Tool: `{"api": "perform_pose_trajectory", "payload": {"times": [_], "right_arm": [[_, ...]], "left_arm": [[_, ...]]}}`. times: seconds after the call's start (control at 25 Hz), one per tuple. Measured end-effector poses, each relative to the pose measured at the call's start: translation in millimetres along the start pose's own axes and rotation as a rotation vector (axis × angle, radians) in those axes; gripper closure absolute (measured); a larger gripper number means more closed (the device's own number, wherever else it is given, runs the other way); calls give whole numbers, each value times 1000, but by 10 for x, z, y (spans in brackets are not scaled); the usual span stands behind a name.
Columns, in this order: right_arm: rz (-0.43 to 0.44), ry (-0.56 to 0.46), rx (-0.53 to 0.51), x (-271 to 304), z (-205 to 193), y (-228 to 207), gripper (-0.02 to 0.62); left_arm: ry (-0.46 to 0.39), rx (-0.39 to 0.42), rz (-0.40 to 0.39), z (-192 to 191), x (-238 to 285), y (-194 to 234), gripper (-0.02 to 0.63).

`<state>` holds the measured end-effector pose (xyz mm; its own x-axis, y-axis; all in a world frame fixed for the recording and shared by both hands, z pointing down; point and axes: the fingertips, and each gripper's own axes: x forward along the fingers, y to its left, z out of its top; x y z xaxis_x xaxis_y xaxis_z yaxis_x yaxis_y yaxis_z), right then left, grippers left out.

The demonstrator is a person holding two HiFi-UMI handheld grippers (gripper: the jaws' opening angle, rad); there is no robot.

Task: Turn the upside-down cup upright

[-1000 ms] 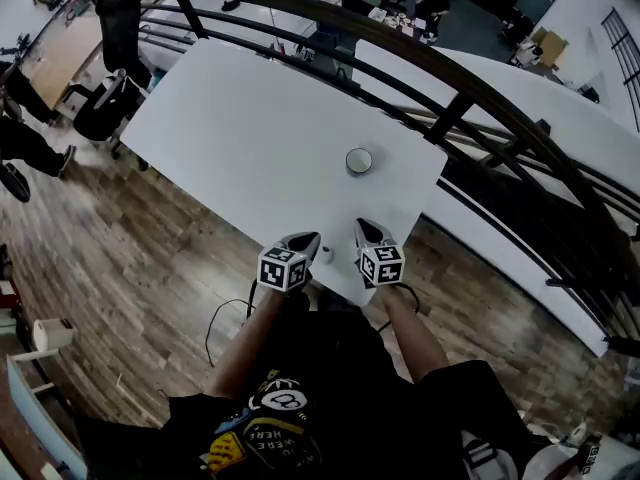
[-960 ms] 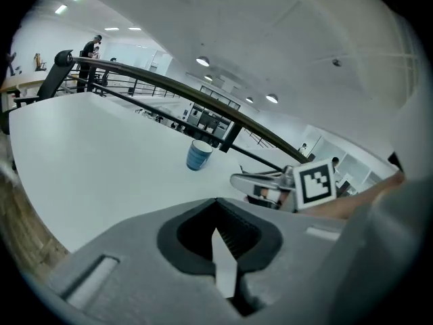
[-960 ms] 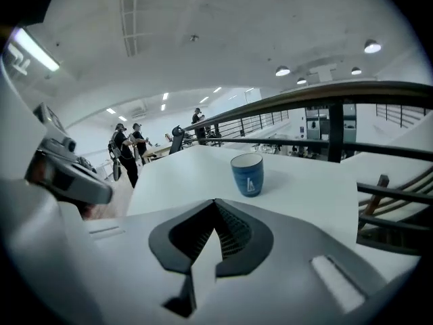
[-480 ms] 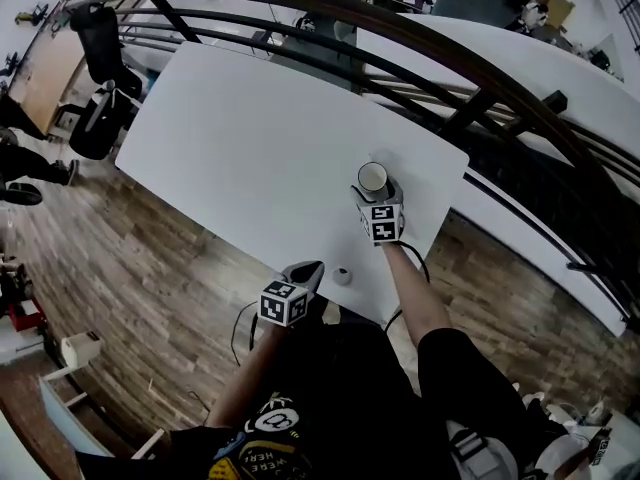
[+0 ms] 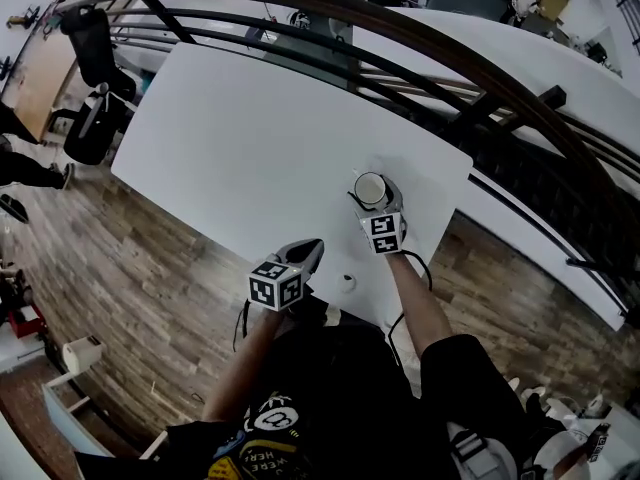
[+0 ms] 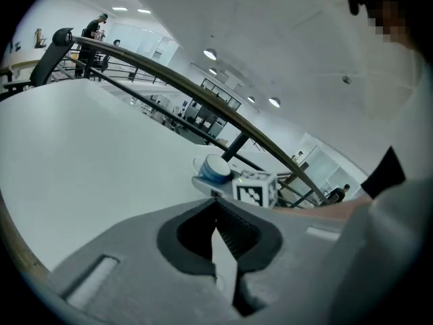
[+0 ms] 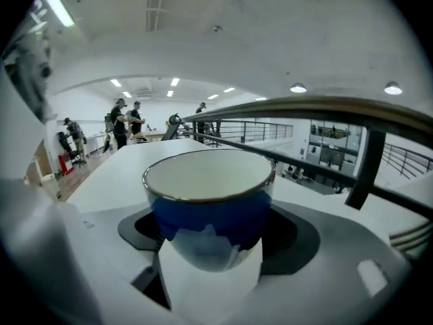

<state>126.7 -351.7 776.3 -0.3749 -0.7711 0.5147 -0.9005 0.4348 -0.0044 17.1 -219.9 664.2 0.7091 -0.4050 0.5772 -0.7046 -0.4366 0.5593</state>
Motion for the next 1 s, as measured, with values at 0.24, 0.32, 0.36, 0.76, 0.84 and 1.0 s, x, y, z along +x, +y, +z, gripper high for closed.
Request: {"api": "perform_pose_trajectory", "payload": {"times": [0.24,0.32,0.36,0.76,0.84,1.0], "right_arm": [[57,-94,-245,-781,774,619,198],[43,-98,-338,-976,945,756,196],[27,-96,-388,-1066,1007,807,196],[-25,-117,-502,-1598,1079,832,195],[19,-179,-286,-1724,1083,719,196],[134,-333,424,-1942,1112,337,196]], "left_arm": [[-62,21,-129,786,188,-292,390],[-21,74,-135,792,281,-382,374],[1,95,-136,761,320,-424,374],[9,-86,-321,672,344,-648,561],[-34,-95,-327,794,310,-605,561],[-115,-134,-367,1031,203,-547,561]]}}
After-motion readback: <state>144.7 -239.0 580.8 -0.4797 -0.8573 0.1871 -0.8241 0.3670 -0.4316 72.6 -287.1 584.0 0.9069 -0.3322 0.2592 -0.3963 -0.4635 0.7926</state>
